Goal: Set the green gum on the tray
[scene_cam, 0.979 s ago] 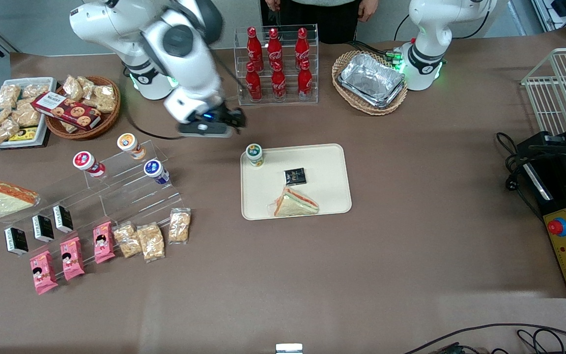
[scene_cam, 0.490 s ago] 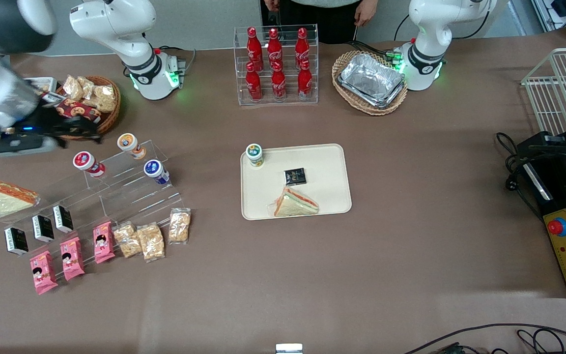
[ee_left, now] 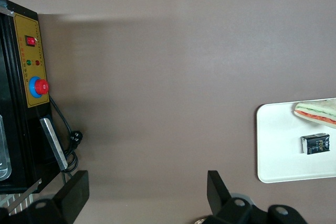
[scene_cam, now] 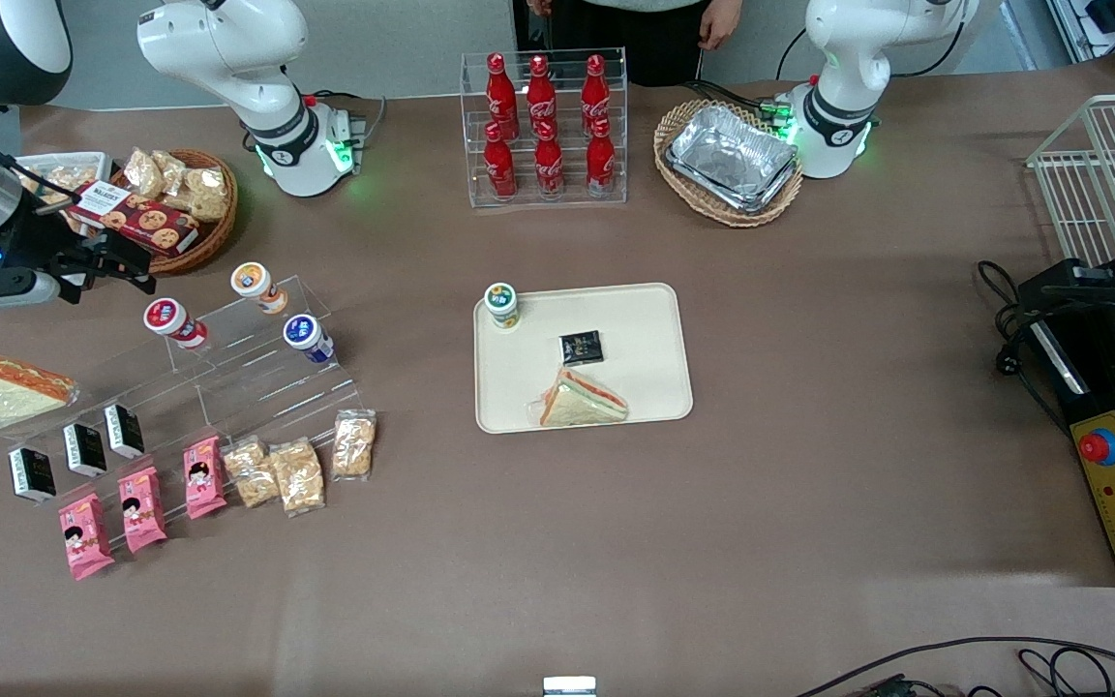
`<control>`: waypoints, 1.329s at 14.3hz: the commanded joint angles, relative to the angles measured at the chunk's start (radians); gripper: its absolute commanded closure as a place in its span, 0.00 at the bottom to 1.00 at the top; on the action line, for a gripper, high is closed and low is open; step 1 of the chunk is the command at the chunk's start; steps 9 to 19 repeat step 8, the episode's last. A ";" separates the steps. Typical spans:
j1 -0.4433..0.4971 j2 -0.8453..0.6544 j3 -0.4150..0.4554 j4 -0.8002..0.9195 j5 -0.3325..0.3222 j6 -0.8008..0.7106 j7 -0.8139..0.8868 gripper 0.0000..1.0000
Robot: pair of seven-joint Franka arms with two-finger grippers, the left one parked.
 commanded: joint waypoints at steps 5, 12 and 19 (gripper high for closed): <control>-0.035 0.230 0.003 0.273 -0.030 -0.123 -0.006 0.00; -0.035 0.253 0.003 0.286 -0.029 -0.129 -0.005 0.00; -0.035 0.253 0.003 0.286 -0.029 -0.129 -0.005 0.00</control>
